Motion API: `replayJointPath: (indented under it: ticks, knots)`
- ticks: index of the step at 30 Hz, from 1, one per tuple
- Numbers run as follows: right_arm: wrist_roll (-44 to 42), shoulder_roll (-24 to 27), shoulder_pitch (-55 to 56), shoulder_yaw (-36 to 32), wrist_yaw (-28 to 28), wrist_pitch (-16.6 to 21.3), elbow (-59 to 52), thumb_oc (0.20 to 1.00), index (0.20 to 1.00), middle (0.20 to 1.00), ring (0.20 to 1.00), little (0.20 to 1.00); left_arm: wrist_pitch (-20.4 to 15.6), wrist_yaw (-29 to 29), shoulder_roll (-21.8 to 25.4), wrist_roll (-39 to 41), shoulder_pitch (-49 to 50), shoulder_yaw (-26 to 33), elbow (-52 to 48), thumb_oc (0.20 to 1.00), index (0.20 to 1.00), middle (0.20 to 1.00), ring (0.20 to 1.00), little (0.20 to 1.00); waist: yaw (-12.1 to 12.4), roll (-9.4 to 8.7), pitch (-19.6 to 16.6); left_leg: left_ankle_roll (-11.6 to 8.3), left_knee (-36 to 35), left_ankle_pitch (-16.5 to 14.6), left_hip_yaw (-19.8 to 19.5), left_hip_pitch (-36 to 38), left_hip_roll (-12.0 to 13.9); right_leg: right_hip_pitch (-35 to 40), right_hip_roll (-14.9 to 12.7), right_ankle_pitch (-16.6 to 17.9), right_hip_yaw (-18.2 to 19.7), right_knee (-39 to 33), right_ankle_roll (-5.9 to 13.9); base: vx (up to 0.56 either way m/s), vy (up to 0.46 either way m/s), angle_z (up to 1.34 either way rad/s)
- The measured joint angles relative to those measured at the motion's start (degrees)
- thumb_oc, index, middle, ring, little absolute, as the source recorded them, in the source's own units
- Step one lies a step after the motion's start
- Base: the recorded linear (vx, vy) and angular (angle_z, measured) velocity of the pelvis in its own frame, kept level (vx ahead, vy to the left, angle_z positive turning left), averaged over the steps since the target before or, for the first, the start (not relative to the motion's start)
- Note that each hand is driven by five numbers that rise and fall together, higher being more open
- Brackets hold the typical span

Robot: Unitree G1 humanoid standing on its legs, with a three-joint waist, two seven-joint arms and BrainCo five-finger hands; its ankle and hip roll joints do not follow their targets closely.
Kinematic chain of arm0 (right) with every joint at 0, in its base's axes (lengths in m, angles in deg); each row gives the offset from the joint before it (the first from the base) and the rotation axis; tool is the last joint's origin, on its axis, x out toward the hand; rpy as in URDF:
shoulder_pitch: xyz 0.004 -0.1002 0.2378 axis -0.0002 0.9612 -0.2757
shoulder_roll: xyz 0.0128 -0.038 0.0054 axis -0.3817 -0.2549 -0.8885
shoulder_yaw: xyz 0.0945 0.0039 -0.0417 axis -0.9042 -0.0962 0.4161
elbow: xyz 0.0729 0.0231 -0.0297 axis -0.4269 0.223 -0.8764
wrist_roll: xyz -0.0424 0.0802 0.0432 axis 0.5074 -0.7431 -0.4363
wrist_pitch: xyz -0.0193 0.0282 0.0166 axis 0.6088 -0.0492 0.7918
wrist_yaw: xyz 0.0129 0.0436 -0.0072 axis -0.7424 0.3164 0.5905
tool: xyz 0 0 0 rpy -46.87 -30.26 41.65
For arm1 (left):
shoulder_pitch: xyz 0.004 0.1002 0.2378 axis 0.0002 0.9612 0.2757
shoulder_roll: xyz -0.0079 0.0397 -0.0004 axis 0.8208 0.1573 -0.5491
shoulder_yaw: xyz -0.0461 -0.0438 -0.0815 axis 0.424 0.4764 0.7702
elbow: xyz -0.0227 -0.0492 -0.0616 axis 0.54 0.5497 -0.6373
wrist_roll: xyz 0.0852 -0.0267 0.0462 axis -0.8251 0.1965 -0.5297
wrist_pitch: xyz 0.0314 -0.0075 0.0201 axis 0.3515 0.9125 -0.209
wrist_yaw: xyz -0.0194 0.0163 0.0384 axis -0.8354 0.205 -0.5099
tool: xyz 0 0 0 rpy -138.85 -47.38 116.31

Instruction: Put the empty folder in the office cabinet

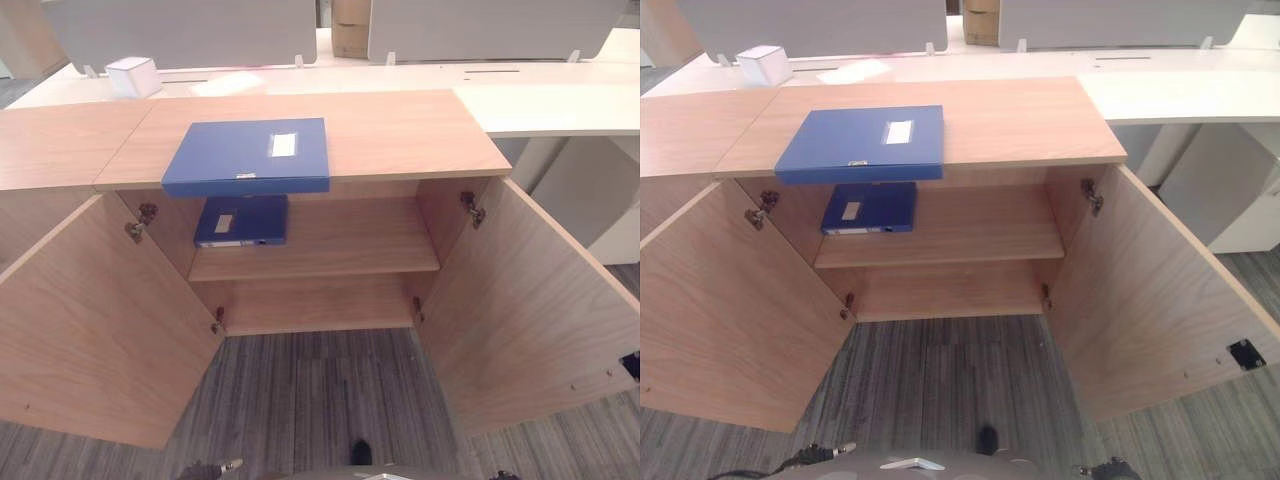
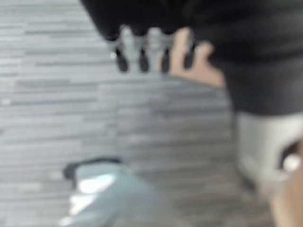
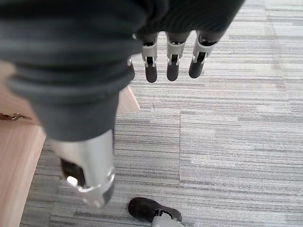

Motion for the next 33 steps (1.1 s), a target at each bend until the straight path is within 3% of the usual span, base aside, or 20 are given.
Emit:
replayJointPath:
  ticks: [1,3,4,7,9,10,12,13,14,16,20,27,33]
  knots:
    - [0.0,0.2,-0.2,-0.1,-0.3,0.1,-0.4,1.0,1.0,1.0,1.0,1.0,0.2,0.0,0.0,0.1,0.1,-0.2,-0.2,1.0,1.0,1.0,1.0,1.0,0.1,-0.67,0.3,0.07,-11.0,0.9,0.5,0.1,0.5,0.5,-0.1,-0.9,0.2,-0.2,-0.52,0.07,0.026,0.06]
    - [-0.1,0.6,-0.7,-0.1,-0.4,0.0,-0.4,1.0,1.0,1.0,1.0,1.0,0.3,0.0,-0.1,0.1,0.0,-0.4,-0.9,1.0,1.0,1.0,1.0,1.0,0.0,-0.34,0.8,-0.65,-18.7,4.3,0.2,-0.8,0.7,0.6,0.1,-1.1,0.2,-0.2,-0.43,0.08,0.037,-0.11]
    - [-0.1,0.9,-1.3,-0.1,-0.4,0.1,-0.4,1.0,1.0,1.0,1.0,1.0,0.4,0.0,-0.1,0.0,0.4,-0.8,-0.9,1.0,1.0,1.0,1.0,1.0,0.7,0.49,1.3,-0.23,-24.0,8.0,-0.2,-1.3,0.7,1.4,0.4,-0.9,1.2,-0.1,0.24,0.06,0.032,-0.31]
    - [-0.1,1.0,-1.1,0.0,-0.4,0.2,-0.4,1.0,1.0,1.0,1.0,1.0,0.5,0.0,-0.1,0.1,0.7,-1.1,-0.9,1.0,1.0,1.0,1.0,1.0,1.2,1.56,1.7,-0.13,-25.6,12.6,-0.5,-3.2,0.3,1.8,1.0,-1.1,1.6,-0.2,0.07,0.01,0.005,-0.31]
    - [-0.2,1.0,-0.8,-0.1,-0.4,0.2,-0.4,1.0,1.0,1.0,1.0,1.0,0.4,0.0,-0.1,0.1,0.5,-1.1,-0.9,1.0,1.0,1.0,1.0,1.0,1.0,1.79,1.6,0.02,-24.2,13.9,-0.4,-2.8,0.4,2.5,1.0,-1.6,1.6,0.1,0.29,0.28,0.173,-0.01]
    - [-0.1,1.1,-0.1,-0.1,-0.4,0.2,-0.4,1.0,1.0,1.0,1.0,1.0,0.5,0.0,-0.1,0.0,0.1,-1.3,-1.1,1.0,1.0,1.0,1.0,1.0,0.6,2.76,1.0,0.31,-24.1,14.6,-0.2,-2.3,0.1,3.0,1.2,-2.1,2.1,0.1,1.07,0.35,0.229,0.06]
    - [0.0,1.1,0.6,-2.5,-0.5,0.2,1.2,1.0,1.0,1.0,1.0,1.0,0.4,-0.1,-0.5,0.0,2.2,-1.5,-1.5,1.0,1.0,1.0,1.0,1.0,0.1,3.89,0.5,1.08,-33.2,14.2,-0.4,4.2,0.0,4.6,1.5,-3.6,3.5,0.2,2.84,0.12,0.111,-0.12]
    - [0.0,0.9,0.9,-2.4,-0.5,0.1,1.4,1.0,1.0,1.0,1.0,1.0,0.4,0.0,-0.4,0.0,2.2,-2.2,-1.2,1.0,1.0,1.0,1.0,1.0,-0.3,4.83,0.5,2.69,-33.1,14.8,0.0,5.6,-0.5,5.3,1.2,-3.2,3.3,0.2,3.02,0.11,0.13,-0.35]
    - [0.1,0.2,1.8,-1.8,-0.3,0.0,1.5,1.0,1.0,1.0,1.0,1.0,0.4,0.0,0.0,0.0,2.4,-2.4,-1.6,1.0,1.0,1.0,1.0,1.0,-0.1,4.44,0.1,3.92,-33.1,14.1,1.3,6.1,-1.8,5.5,-0.1,-3.3,4.5,0.2,4.17,0.1,0.122,-0.25]
    - [0.1,-0.4,2.5,-1.6,-0.3,0.0,1.4,1.0,1.0,1.0,1.0,1.0,0.4,0.0,0.5,0.0,2.3,-2.4,-2.0,1.0,1.0,1.0,1.0,1.0,-0.4,4.26,-0.1,4.64,-32.6,13.9,1.3,5.9,-2.9,5.4,-1.3,-3.3,4.5,0.2,4.86,0.07,0.081,-0.07]
    - [0.1,-0.9,3.1,-1.6,-0.4,-0.3,1.5,1.0,1.0,1.0,1.0,1.0,-0.1,0.6,1.3,0.1,1.9,-2.2,-3.8,1.0,1.0,1.0,1.0,1.0,-0.3,3.53,-0.6,5.39,-32.6,13.6,1.3,6.0,-4.6,5.5,-2.9,-3.4,4.6,0.2,6.29,0.06,0.068,0.03]
    - [0.1,-1.6,3.3,-1.6,-0.4,-0.2,1.7,1.0,1.0,1.0,1.0,1.0,0.3,2.2,2.7,4.4,0.8,-0.3,-3.7,1.0,1.0,1.0,1.0,1.0,0.1,3.05,-3.4,5.57,-33.2,12.7,1.7,6.4,-4.1,5.3,-2.5,-4.3,5.3,0.0,5.99,0.04,0.049,-0.04]
    - [-0.8,-1.1,5.9,-2.7,-1.2,-0.2,-0.4,1.0,1.0,1.0,1.0,1.0,-2.4,4.8,1.9,12.5,10.0,2.5,-21.3,1.0,1.0,1.0,1.0,1.0,0.0,3.71,-4.8,5.7,-33.1,13.0,2.2,5.8,-3.9,4.4,-2.3,-3.8,5.7,0.0,6.79,-0.03,0.026,-0.07]
